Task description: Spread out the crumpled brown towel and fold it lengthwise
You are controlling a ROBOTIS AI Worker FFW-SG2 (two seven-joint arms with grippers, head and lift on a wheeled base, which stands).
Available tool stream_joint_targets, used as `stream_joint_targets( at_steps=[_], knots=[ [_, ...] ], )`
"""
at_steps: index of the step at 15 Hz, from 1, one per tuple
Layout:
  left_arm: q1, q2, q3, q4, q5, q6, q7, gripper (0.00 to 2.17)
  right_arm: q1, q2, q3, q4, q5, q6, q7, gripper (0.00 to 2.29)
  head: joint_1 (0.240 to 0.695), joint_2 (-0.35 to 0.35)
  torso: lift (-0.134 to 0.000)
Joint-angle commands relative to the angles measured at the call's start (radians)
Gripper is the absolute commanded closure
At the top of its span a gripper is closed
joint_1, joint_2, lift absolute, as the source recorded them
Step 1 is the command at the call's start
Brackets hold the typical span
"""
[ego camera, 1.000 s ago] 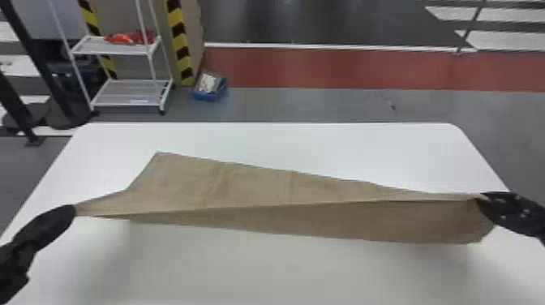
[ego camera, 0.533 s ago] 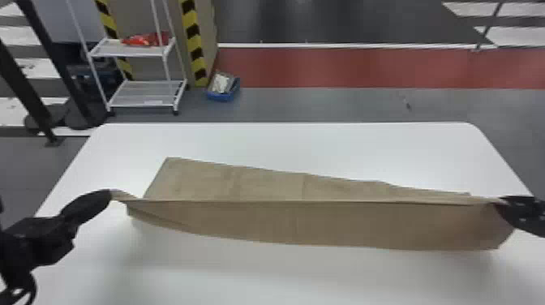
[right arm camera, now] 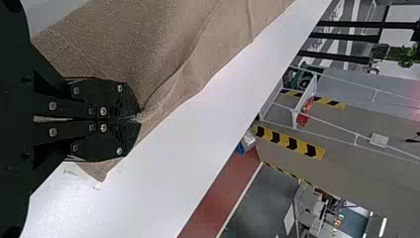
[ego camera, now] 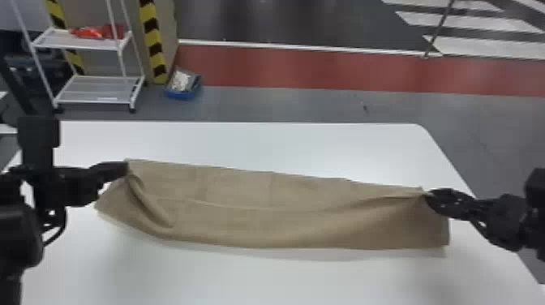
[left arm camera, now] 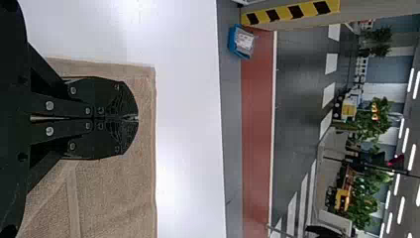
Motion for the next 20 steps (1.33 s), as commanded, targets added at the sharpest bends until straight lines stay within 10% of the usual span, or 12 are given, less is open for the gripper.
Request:
stream_joint_targets(
  at_steps=[1,8,20],
  knots=[
    [-0.074,0.007,-0.014,0.069,-0.038,0.033,0.006,1.38,-0.038,0.002,-0.005,0.05,-0.022,0.002,0.006,1.31,0.695,-0.122,-0.124],
    [-0.156,0.064,-0.026,0.161,-0.072,0.11,0.031,1.38,-0.144,0.001,-0.026,0.146,-0.017,0.045,-0.006,1.31,0.695,-0.123,-0.124],
    [-0.255,0.057,-0.129,0.282,-0.089,0.11,0.077,1.38,-0.25,0.018,-0.003,0.256,-0.028,0.097,-0.012,1.31,0.695,-0.139,-0.124]
  ],
)
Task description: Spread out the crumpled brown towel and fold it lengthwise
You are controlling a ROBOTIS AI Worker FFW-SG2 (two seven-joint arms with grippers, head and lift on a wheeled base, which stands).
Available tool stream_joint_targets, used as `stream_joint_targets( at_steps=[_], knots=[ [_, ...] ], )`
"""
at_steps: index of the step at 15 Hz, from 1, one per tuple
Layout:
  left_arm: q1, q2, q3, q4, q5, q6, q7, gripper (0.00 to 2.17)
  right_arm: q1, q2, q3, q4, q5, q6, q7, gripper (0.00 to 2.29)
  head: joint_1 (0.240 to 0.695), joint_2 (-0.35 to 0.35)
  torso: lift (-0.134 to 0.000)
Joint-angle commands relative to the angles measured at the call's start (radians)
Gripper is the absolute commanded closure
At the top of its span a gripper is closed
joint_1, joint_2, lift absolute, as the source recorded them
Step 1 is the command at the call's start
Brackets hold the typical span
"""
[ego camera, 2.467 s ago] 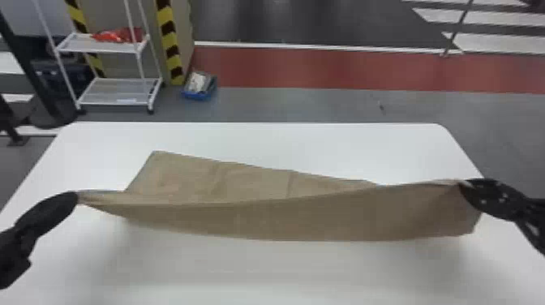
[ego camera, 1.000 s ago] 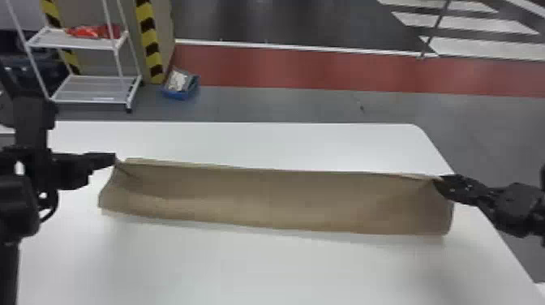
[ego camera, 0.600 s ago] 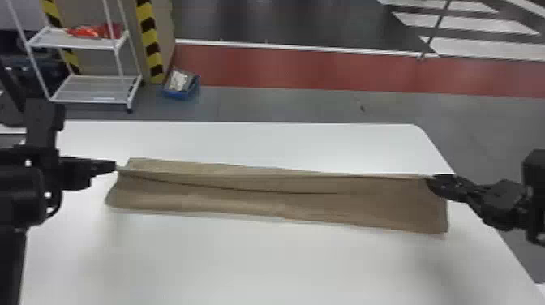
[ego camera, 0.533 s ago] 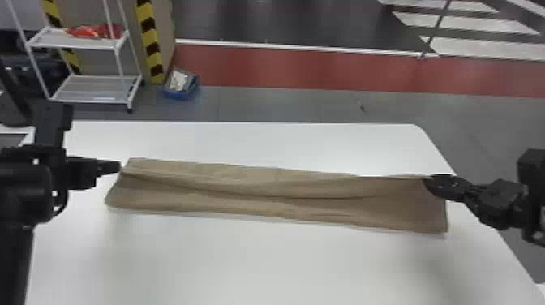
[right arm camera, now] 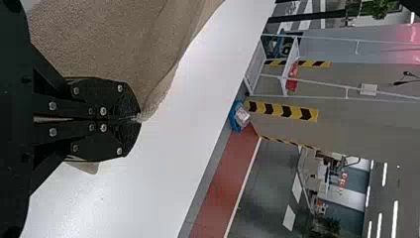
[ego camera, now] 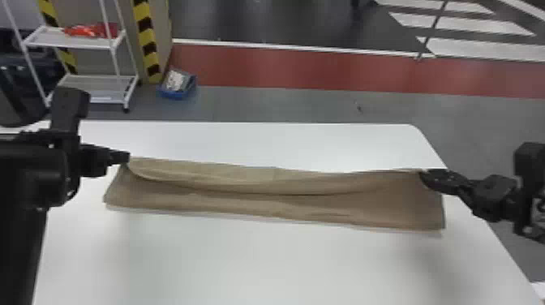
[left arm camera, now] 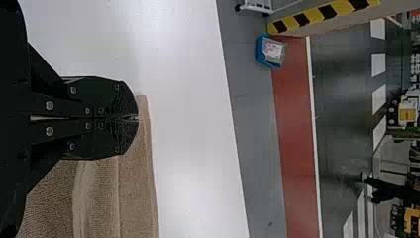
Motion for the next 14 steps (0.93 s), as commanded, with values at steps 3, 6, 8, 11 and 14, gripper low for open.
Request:
stream_joint_targets(
  at_steps=[3,6,8,11,14],
  knots=[
    [0.005,0.007,0.046,-0.011,0.007,0.006,-0.01,1.38,-0.007,-0.005,-0.009,0.025,-0.001,0.001,0.002,1.31,0.695,-0.144,-0.124],
    [0.051,0.012,0.113,-0.094,0.007,0.034,-0.039,1.38,0.011,0.0,-0.029,0.007,-0.027,-0.002,0.013,1.31,0.695,-0.133,-0.124],
    [0.097,0.029,0.159,-0.175,0.02,0.077,-0.072,1.38,0.049,-0.002,-0.054,-0.044,-0.05,0.001,0.019,1.31,0.695,-0.12,-0.124],
    [0.168,0.032,0.242,-0.321,0.037,0.132,-0.135,1.38,0.143,0.002,-0.1,-0.167,-0.098,0.019,0.042,1.31,0.695,-0.093,-0.124],
    [0.257,0.039,0.29,-0.451,0.057,0.175,-0.174,1.38,0.244,0.012,-0.132,-0.275,-0.125,0.016,0.082,1.31,0.695,-0.07,-0.124]
  ],
)
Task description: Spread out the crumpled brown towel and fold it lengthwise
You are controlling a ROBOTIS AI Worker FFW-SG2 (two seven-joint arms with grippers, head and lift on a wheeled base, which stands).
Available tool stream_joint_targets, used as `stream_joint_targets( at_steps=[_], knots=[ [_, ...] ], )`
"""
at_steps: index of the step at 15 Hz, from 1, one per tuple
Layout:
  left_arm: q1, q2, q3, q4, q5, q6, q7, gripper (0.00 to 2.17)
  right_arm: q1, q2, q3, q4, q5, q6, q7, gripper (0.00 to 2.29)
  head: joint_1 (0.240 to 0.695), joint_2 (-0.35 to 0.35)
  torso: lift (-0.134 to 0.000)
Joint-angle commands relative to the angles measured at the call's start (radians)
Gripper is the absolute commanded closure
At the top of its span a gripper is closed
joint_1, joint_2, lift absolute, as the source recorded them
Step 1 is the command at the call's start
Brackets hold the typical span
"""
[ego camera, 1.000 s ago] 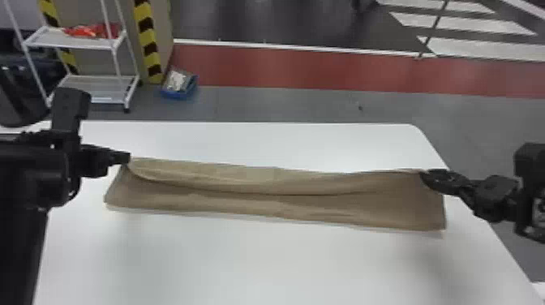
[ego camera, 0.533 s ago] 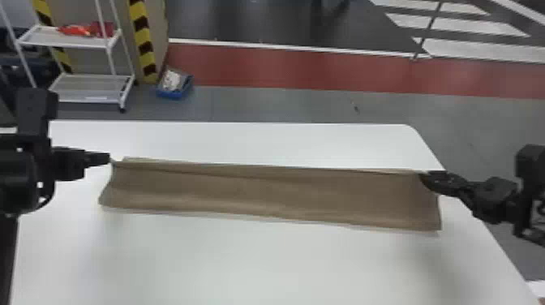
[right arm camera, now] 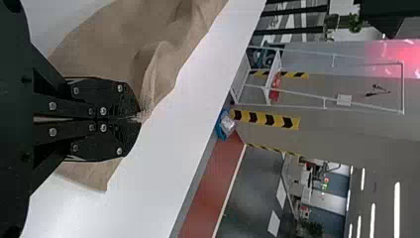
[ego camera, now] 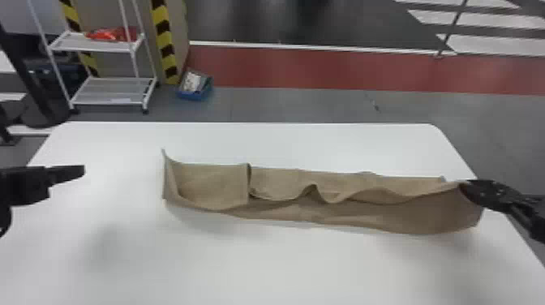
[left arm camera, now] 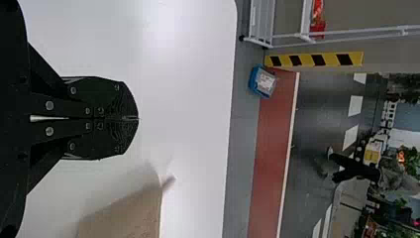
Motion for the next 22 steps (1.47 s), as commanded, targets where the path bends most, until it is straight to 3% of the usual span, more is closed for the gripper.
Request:
stream_joint_targets(
  at_steps=[1,9,13,15,17,21,22],
  knots=[
    [0.059,0.003,0.032,-0.083,0.018,0.026,-0.01,1.38,0.068,0.009,-0.023,-0.068,-0.018,-0.005,0.026,1.31,0.695,-0.054,-0.124],
    [0.074,0.0,0.001,-0.103,0.021,0.054,-0.035,1.38,0.091,0.02,-0.023,-0.094,-0.023,-0.008,0.029,1.31,0.695,-0.029,-0.124],
    [0.114,-0.008,-0.06,-0.163,0.041,0.06,-0.085,1.38,0.077,0.02,-0.018,-0.093,-0.018,-0.002,0.027,1.31,0.695,-0.058,-0.124],
    [0.165,-0.014,-0.117,-0.247,0.084,0.085,-0.089,1.37,0.06,0.021,-0.004,-0.093,-0.006,0.007,0.027,1.31,0.695,-0.097,-0.124],
    [0.202,-0.037,-0.186,-0.333,0.107,0.091,-0.087,1.37,0.053,0.027,0.01,-0.093,-0.001,0.01,0.026,1.31,0.695,-0.129,-0.124],
    [0.22,-0.062,-0.384,-0.355,0.086,0.094,-0.01,0.53,0.05,0.036,0.01,-0.093,0.006,0.022,0.026,1.31,0.695,-0.23,-0.124],
    [0.217,-0.063,-0.44,-0.335,0.083,0.091,0.02,0.49,0.05,0.038,0.008,-0.093,0.006,0.022,0.026,1.31,0.695,-0.251,-0.124]
  ],
)
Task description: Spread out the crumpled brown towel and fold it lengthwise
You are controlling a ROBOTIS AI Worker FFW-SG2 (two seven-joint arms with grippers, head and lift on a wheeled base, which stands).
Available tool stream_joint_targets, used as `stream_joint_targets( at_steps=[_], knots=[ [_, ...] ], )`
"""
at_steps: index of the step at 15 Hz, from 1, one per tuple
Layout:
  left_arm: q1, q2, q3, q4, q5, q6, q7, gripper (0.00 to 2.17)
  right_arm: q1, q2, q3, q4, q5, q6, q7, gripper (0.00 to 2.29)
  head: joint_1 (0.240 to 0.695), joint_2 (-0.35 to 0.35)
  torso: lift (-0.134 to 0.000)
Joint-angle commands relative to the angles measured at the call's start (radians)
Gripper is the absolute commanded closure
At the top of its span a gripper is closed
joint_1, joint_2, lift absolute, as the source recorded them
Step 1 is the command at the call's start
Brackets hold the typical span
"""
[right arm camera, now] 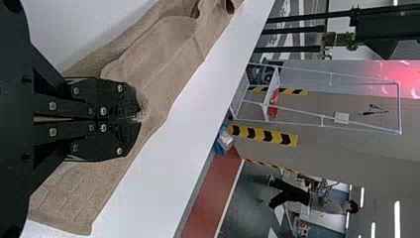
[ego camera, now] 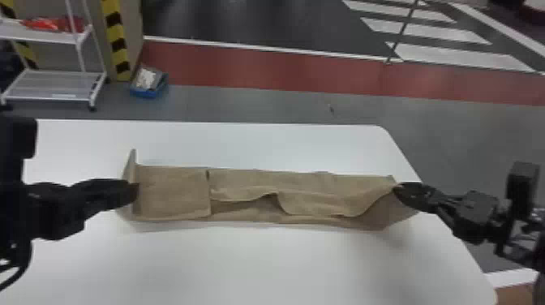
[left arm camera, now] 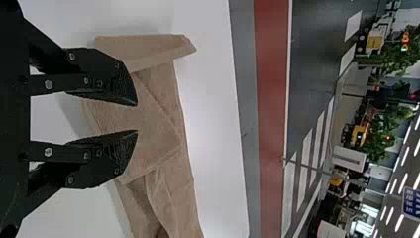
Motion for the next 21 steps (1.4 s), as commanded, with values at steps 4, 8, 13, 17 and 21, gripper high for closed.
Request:
stream_joint_targets(
  at_steps=[4,8,13,17,21],
  knots=[
    [-0.042,-0.008,-0.219,0.15,-0.096,-0.055,0.188,0.38,0.009,0.003,-0.005,0.002,-0.004,-0.001,0.001,1.31,0.695,-0.328,-0.124],
    [-0.063,-0.012,-0.219,0.242,-0.182,-0.113,0.271,0.38,0.009,-0.001,-0.008,0.02,-0.013,-0.02,0.001,1.31,0.695,-0.307,-0.124],
    [0.007,-0.011,-0.233,0.191,-0.131,-0.168,0.211,0.4,-0.006,0.0,0.003,0.029,-0.001,-0.014,0.001,1.31,0.695,-0.31,-0.124],
    [0.007,-0.012,-0.288,0.194,-0.122,-0.196,0.208,0.4,-0.011,0.002,0.012,0.029,0.002,-0.008,0.001,1.31,0.695,-0.34,-0.124],
    [0.007,-0.015,-0.333,0.229,-0.108,-0.254,0.206,0.4,-0.009,0.002,0.006,0.029,0.002,-0.001,0.001,1.31,0.695,-0.35,-0.124]
  ],
)
